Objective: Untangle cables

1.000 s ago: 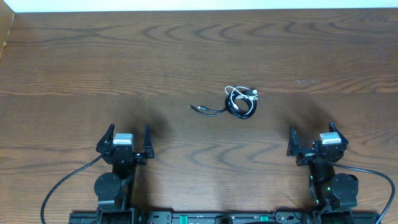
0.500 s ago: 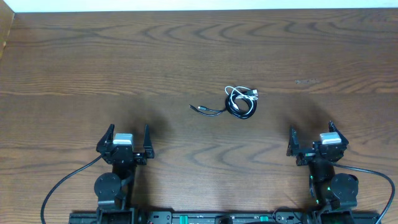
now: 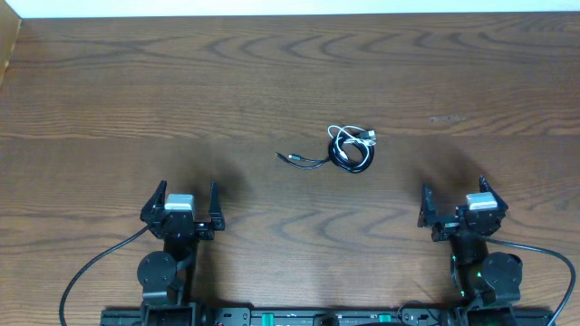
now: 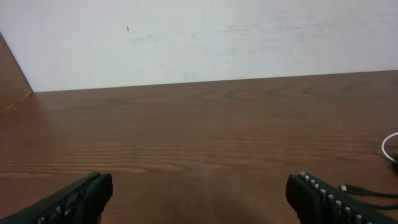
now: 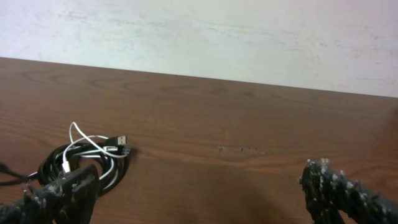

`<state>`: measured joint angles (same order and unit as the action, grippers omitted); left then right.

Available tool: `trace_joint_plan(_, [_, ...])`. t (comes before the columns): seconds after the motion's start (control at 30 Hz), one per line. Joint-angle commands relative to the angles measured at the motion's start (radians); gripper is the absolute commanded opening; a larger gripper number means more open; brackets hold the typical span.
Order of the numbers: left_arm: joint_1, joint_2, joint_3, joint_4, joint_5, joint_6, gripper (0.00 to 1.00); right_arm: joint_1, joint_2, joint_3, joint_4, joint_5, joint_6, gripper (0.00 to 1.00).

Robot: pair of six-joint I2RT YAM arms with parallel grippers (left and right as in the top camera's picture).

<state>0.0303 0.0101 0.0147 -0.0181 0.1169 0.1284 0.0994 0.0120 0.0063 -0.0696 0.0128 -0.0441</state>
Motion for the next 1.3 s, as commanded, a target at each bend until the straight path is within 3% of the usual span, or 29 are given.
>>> trace_joint_plan(0.0, [0.004, -0.006, -0.011, -0.042, 0.014, -0.046, 0.94, -0.002, -0.006, -0.001, 0.007, -0.021, 0.011, 0.99])
trace_joint_plan(0.17, [0.004, -0.006, -0.009, -0.043, 0.014, -0.221, 0.94, -0.002, -0.006, -0.001, 0.006, -0.028, 0.085, 0.99])
trace_joint_plan(0.43, [0.004, -0.006, 0.039, -0.082, 0.014, -0.240, 0.94, -0.002, -0.006, -0.001, -0.002, -0.058, 0.100, 0.99])
trace_joint_plan(0.67, [0.004, 0.052, 0.148, -0.254, 0.014, -0.240, 0.94, -0.002, 0.040, 0.030, -0.060, -0.072, 0.100, 0.99])
trace_joint_plan(1.0, [0.004, 0.337, 0.366, -0.328, 0.097, -0.239, 0.94, -0.002, 0.272, 0.208, -0.202, -0.072, 0.103, 0.99])
trace_joint_plan(1.27, [0.004, 0.669, 0.651, -0.574, 0.146, -0.238, 0.94, -0.002, 0.591, 0.437, -0.391, -0.072, 0.103, 0.99])
